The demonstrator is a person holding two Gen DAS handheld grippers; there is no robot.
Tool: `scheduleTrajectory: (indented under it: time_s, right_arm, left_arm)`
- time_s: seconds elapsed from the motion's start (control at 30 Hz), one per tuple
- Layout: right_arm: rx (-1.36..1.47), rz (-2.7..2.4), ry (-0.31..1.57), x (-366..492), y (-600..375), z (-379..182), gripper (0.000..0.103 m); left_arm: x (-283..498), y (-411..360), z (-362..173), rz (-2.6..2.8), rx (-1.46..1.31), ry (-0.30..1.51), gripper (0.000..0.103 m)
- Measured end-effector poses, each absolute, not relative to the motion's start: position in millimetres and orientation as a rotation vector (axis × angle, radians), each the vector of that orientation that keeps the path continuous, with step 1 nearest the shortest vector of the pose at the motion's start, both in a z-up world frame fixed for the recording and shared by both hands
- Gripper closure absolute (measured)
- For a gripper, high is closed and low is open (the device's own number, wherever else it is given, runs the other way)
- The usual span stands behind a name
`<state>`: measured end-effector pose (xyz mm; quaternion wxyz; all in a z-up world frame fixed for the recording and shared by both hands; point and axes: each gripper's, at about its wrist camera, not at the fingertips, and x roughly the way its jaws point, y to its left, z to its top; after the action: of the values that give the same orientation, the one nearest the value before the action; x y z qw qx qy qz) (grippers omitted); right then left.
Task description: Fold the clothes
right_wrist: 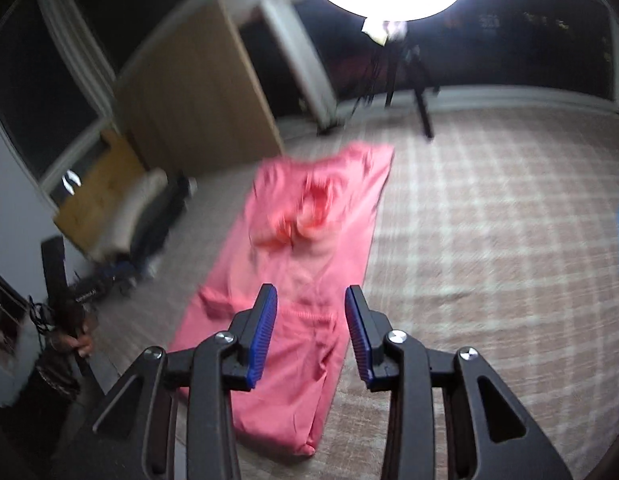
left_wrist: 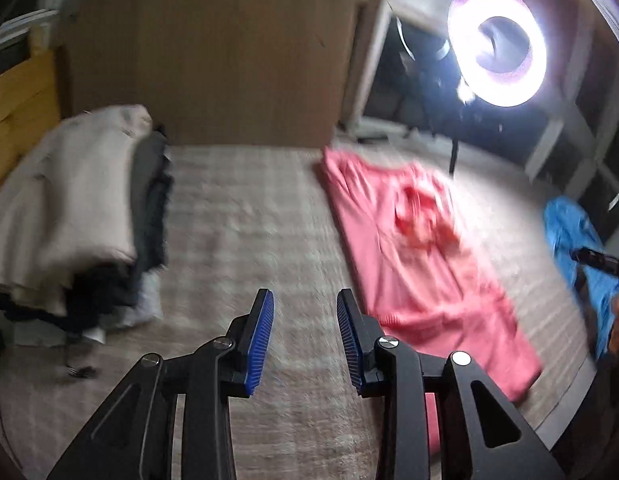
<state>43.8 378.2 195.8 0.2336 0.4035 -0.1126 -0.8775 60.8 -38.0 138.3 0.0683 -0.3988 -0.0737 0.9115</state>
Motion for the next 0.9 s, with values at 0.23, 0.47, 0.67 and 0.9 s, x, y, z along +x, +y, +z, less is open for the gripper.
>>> scheduleTrajectory:
  time_s: [0.23,0.47,0.67,0.9]
  right_arm:
    - [0.893,-2.564,-0.226,37,401,282,0.068]
    - [0.820,-2.580,-0.066,-14,395,331,0.068]
    - [0.878,-2.432,-0.098,-64,371,305,0.068]
    - [1.060,-2.312,0.043,-139,273,226,0.082]
  left_arm:
    - [45,-47,206,2.859,-1.033,-0.150,0.072]
    - [-7,-35,263,2.916,-0.918,-0.069,0.071]
    - [-51,-18,259,2.816,-1.002,-0.043,0.059]
    - [-111,11,162,2.643,-1.247,0.026,0.059]
